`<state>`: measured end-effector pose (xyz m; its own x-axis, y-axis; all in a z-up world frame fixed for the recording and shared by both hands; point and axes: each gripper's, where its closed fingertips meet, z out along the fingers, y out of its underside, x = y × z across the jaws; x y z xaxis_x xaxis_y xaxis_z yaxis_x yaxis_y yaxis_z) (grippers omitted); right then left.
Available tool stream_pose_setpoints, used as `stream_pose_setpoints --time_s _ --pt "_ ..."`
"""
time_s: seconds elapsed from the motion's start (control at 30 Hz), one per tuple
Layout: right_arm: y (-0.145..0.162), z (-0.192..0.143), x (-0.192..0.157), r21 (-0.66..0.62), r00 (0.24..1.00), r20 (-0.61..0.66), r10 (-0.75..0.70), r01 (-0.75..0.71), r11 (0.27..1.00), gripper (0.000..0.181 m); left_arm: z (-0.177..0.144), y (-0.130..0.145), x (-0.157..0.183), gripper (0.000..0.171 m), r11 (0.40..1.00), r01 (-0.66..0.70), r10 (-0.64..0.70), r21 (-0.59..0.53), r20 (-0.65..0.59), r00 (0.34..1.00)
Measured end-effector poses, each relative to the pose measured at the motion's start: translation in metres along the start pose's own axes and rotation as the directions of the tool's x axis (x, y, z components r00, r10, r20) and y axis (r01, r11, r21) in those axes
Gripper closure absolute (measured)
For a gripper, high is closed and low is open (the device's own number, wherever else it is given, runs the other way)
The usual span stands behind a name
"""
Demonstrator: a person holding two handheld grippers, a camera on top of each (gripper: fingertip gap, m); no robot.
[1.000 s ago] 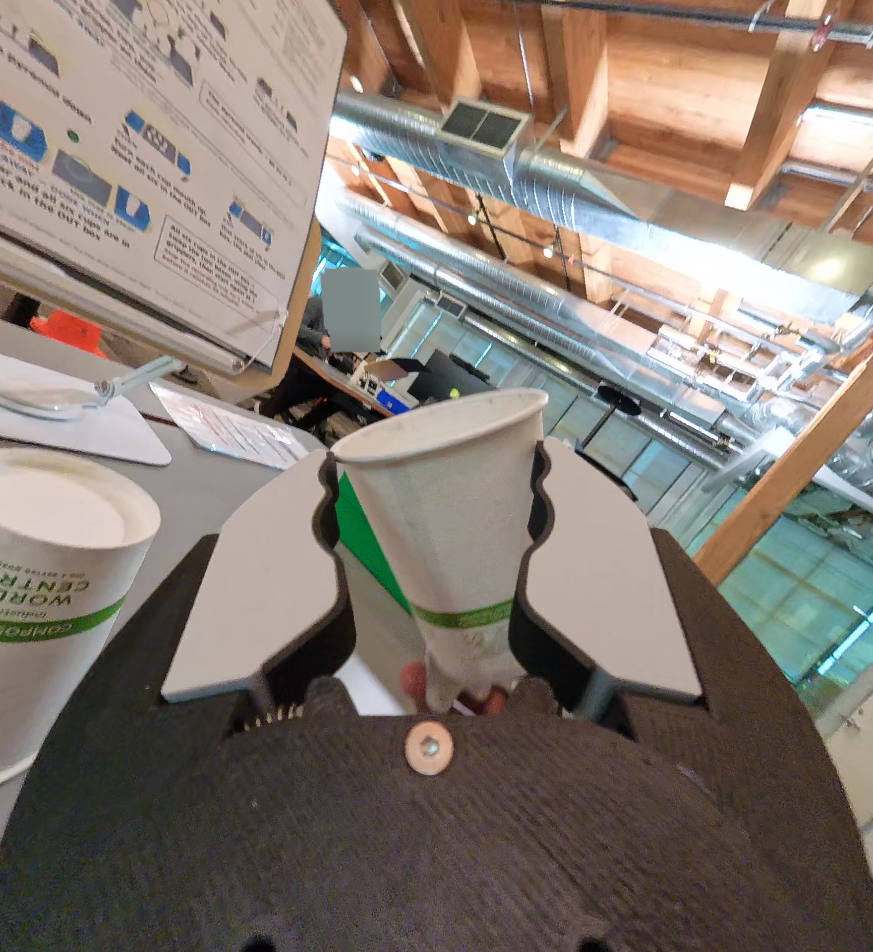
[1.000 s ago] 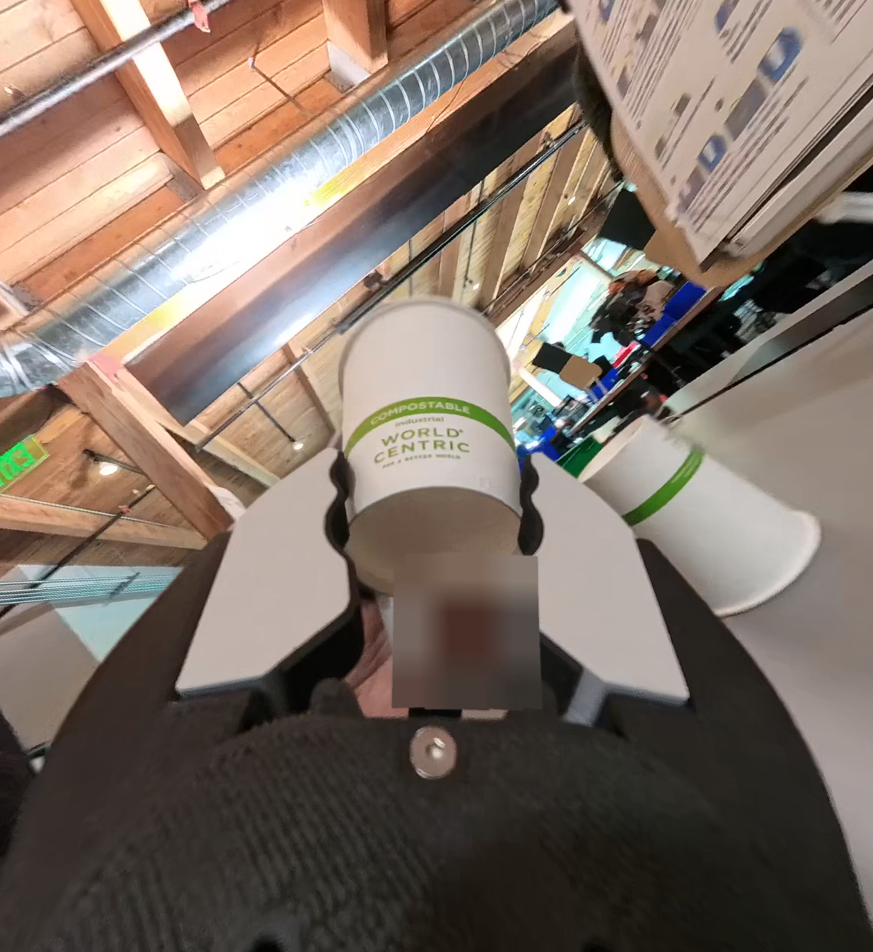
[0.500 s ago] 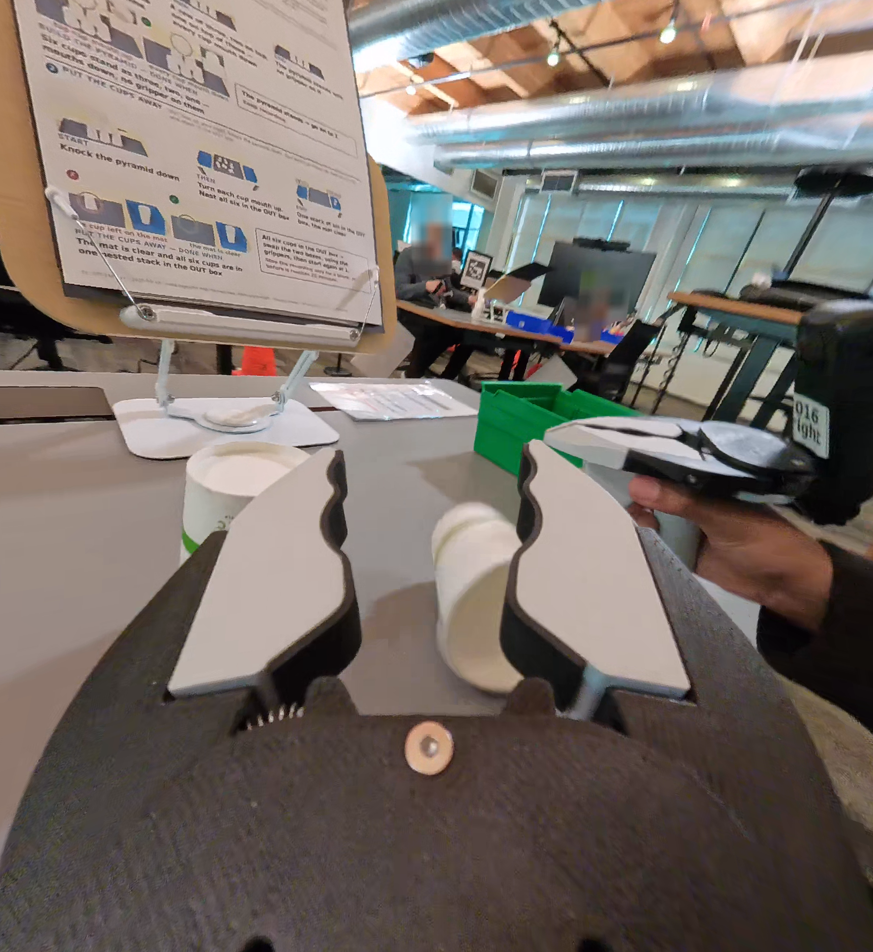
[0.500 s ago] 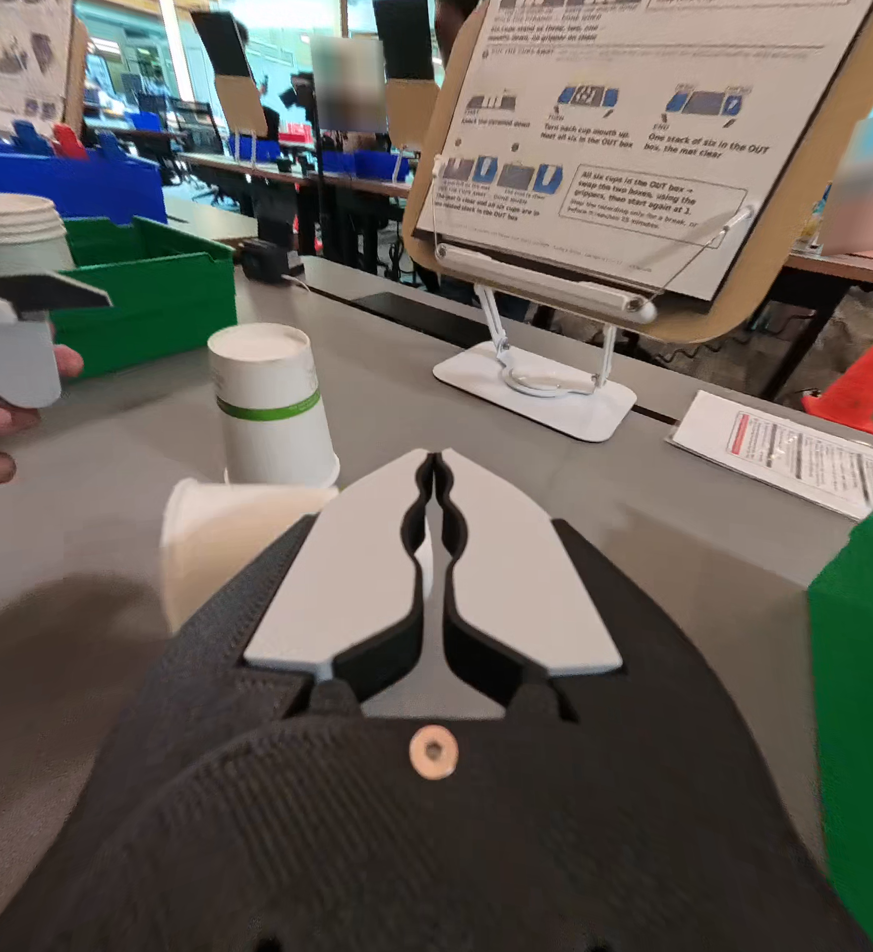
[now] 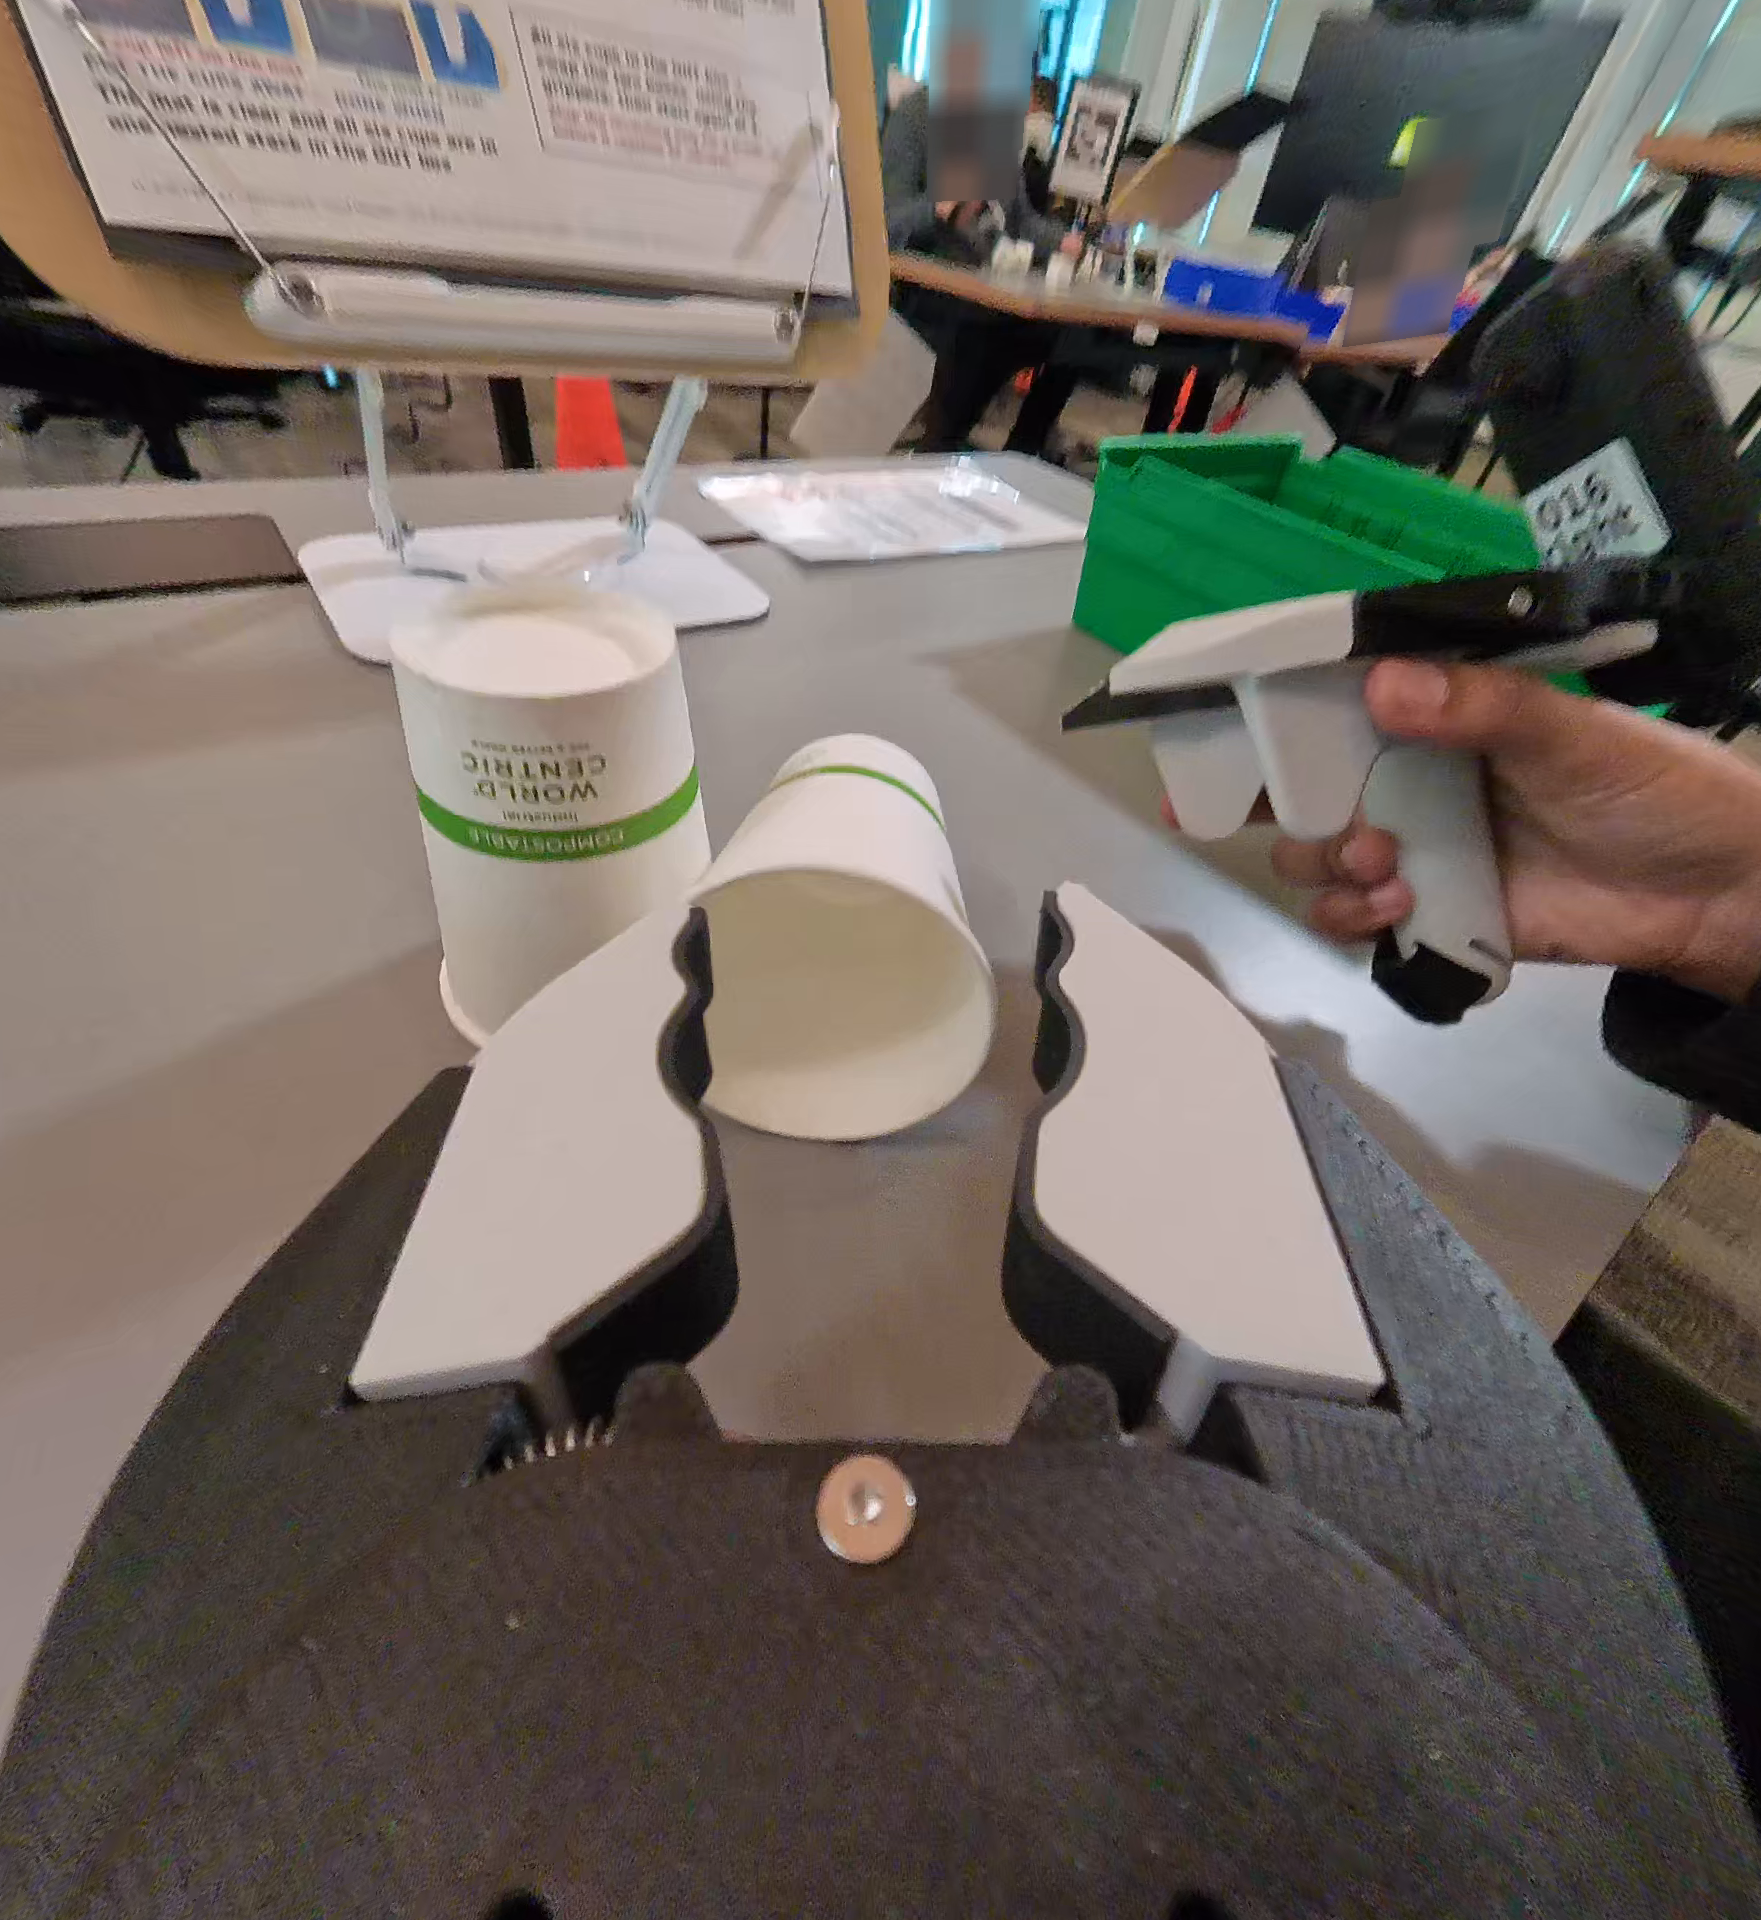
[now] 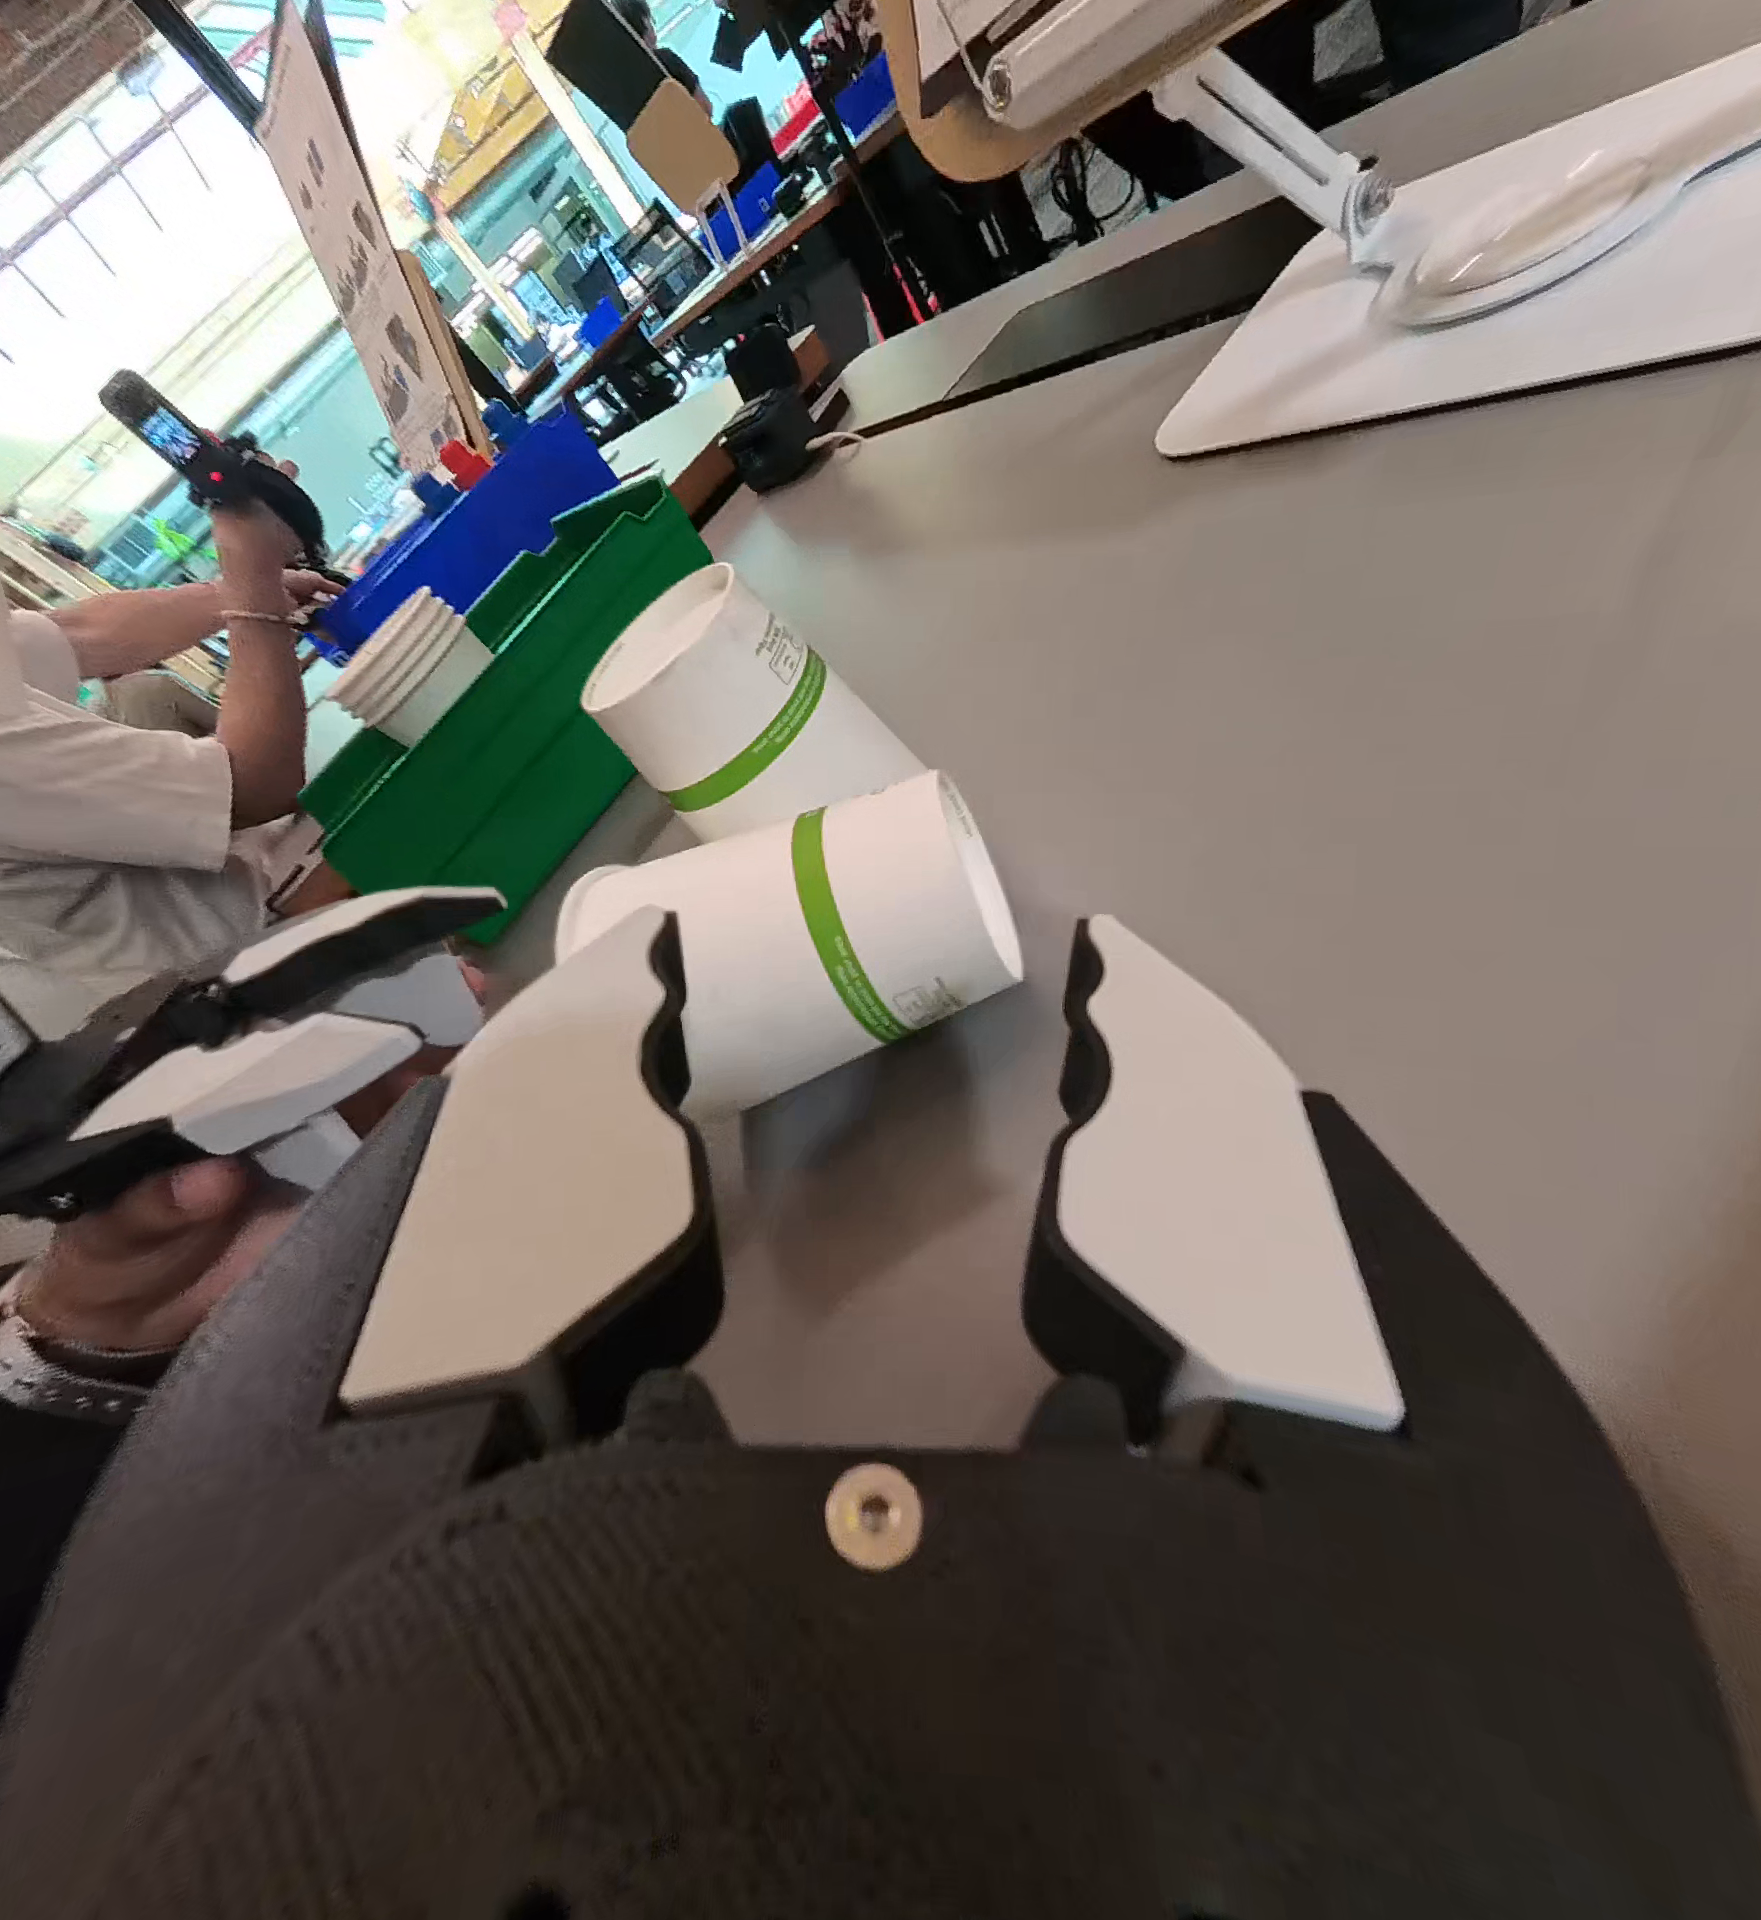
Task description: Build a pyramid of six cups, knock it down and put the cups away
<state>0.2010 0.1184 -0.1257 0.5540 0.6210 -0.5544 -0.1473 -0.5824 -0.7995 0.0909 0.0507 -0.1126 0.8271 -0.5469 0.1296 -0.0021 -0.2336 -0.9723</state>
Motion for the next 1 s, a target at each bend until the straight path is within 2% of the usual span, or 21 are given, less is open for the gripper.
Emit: stream_pose_setpoints --time_s 0.1,0.2,0.47,0.63,0.8,0.87,1.0 --pt "0.002 0.002 0.003 -0.012 0.997 -0.039 -0.068 0.068 0.998 0.11 0.005 0.015 0.003 0.119 0.997 0.011 -0.01 -0.077 0.004 1.0" --pt "0.004 0.003 0.002 -0.02 0.988 -0.067 -0.139 0.138 0.99 0.111 0.011 0.027 0.016 0.125 0.989 0.04 -0.048 -0.141 -0.051 0.998" --pt "0.012 -0.005 0.0 -0.021 0.984 -0.081 -0.161 0.16 0.987 0.114 0.026 0.031 0.025 0.127 0.959 0.228 -0.246 -0.171 -0.094 0.965" --pt "0.016 -0.017 0.006 -0.026 0.979 -0.118 -0.164 0.162 0.986 0.115 0.039 0.029 0.036 0.127 0.909 0.367 -0.401 -0.198 -0.167 0.901" --pt "0.017 -0.033 0.008 0.006 0.982 -0.131 -0.138 0.14 0.99 0.115 0.052 0.03 0.037 0.141 0.887 0.408 -0.444 -0.214 -0.156 0.883" --pt "0.016 -0.039 0.009 0.023 0.987 -0.126 -0.104 0.108 0.994 0.115 0.056 0.029 0.041 0.164 0.884 0.409 -0.449 -0.226 -0.172 0.877" --pt "0.019 -0.047 0.009 0.044 0.997 -0.067 0.042 -0.039 0.998 0.114 0.058 0.012 0.064 0.167 0.903 0.385 -0.428 -0.191 -0.321 0.845"
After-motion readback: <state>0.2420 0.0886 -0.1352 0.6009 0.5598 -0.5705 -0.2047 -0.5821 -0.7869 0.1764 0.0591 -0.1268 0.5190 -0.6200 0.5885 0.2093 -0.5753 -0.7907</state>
